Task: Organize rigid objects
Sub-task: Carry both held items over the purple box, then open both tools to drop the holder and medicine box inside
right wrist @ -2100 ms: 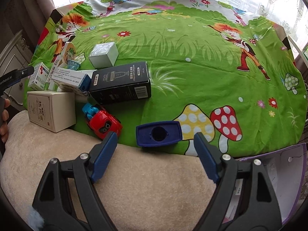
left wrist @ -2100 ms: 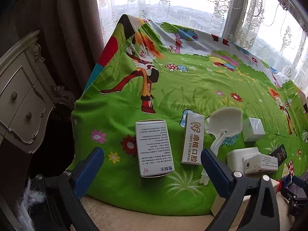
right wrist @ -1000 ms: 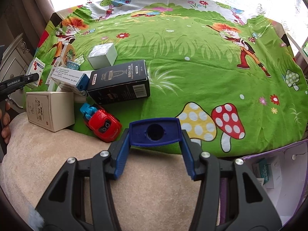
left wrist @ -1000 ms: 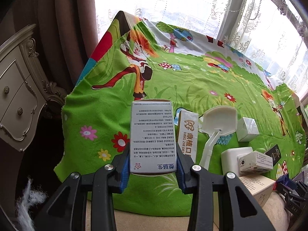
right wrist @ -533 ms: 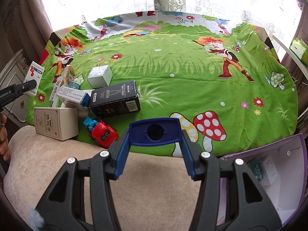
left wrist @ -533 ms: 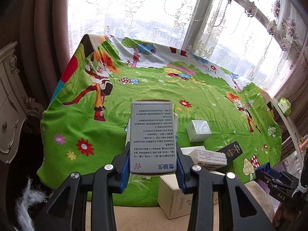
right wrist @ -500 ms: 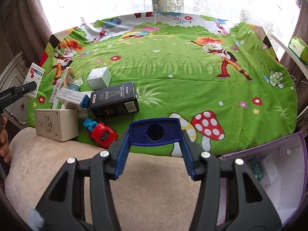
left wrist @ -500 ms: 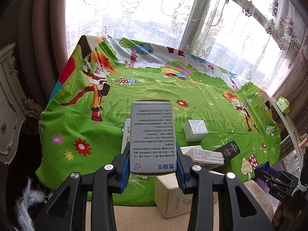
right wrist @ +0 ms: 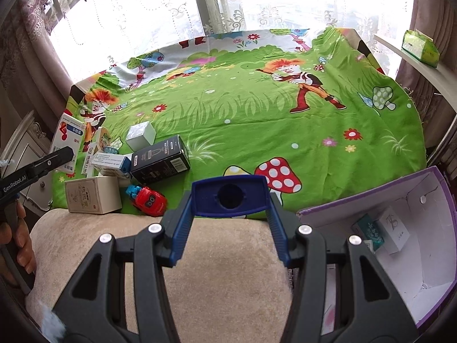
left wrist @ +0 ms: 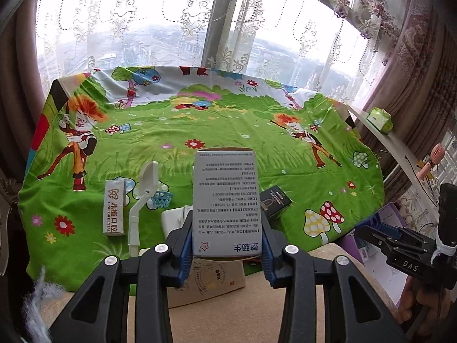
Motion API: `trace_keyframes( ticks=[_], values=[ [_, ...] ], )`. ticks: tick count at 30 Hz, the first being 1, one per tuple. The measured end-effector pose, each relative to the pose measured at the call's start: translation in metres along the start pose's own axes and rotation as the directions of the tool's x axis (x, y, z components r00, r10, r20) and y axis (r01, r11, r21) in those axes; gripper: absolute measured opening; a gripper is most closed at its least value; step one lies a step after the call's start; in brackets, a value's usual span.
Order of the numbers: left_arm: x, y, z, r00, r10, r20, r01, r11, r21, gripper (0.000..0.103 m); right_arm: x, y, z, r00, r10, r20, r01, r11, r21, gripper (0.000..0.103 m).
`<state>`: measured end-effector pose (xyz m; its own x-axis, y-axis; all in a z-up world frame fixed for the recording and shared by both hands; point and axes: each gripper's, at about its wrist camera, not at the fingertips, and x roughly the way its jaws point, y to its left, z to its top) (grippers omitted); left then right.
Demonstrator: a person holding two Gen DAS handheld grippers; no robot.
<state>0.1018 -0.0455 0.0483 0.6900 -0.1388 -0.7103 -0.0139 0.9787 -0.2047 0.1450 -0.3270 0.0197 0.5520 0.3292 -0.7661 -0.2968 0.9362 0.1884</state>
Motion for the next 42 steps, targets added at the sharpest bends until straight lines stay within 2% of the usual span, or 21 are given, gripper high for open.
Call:
trace_keyframes(
  ticks=[8, 16, 27, 33, 34, 36, 37, 39, 42],
  values=[
    [0.008, -0.059, -0.004, 0.994, -0.093, -0.049, 0.099, 0.988, 0.121, 0.04, -0.02, -0.028, -0.009, 1.0, -0.004, 0.015, 0.003, 0.997, 0.071, 0.054],
    [0.017, -0.12, -0.015, 0.976, -0.176, -0.131, 0.203, 0.952, 0.23, 0.04, -0.035, -0.063, -0.023, 0.999, -0.044, 0.026, 0.04, 0.989, 0.144, 0.054],
    [0.028, -0.196, -0.04, 0.922, -0.274, -0.272, 0.359, 0.869, 0.342, 0.04, -0.055, -0.116, -0.045, 0.994, -0.099, 0.035, 0.085, 0.957, 0.276, 0.054],
    [0.031, -0.222, -0.051, 0.882, -0.329, -0.336, 0.445, 0.815, 0.371, 0.041, -0.067, -0.14, -0.051, 0.991, -0.127, 0.052, 0.1, 0.929, 0.355, 0.054],
    [0.03, -0.226, -0.053, 0.872, -0.342, -0.351, 0.466, 0.801, 0.376, 0.041, -0.068, -0.143, -0.052, 0.99, -0.132, 0.053, 0.103, 0.925, 0.366, 0.056],
    [0.029, -0.235, -0.058, 0.852, -0.36, -0.38, 0.501, 0.772, 0.392, 0.043, -0.069, -0.148, -0.052, 0.987, -0.15, 0.052, 0.118, 0.912, 0.392, 0.073],
    [0.029, -0.237, -0.061, 0.852, -0.356, -0.384, 0.502, 0.765, 0.403, 0.046, -0.07, -0.151, -0.052, 0.985, -0.164, 0.051, 0.129, 0.904, 0.407, 0.087],
    [0.028, -0.237, -0.062, 0.856, -0.352, -0.378, 0.496, 0.765, 0.411, 0.056, -0.072, -0.155, -0.053, 0.982, -0.178, 0.06, 0.136, 0.895, 0.424, 0.09],
    [0.031, -0.231, -0.057, 0.853, -0.361, -0.377, 0.497, 0.782, 0.376, 0.058, -0.071, -0.156, -0.053, 0.983, -0.174, 0.056, 0.134, 0.894, 0.428, 0.09]
  ],
)
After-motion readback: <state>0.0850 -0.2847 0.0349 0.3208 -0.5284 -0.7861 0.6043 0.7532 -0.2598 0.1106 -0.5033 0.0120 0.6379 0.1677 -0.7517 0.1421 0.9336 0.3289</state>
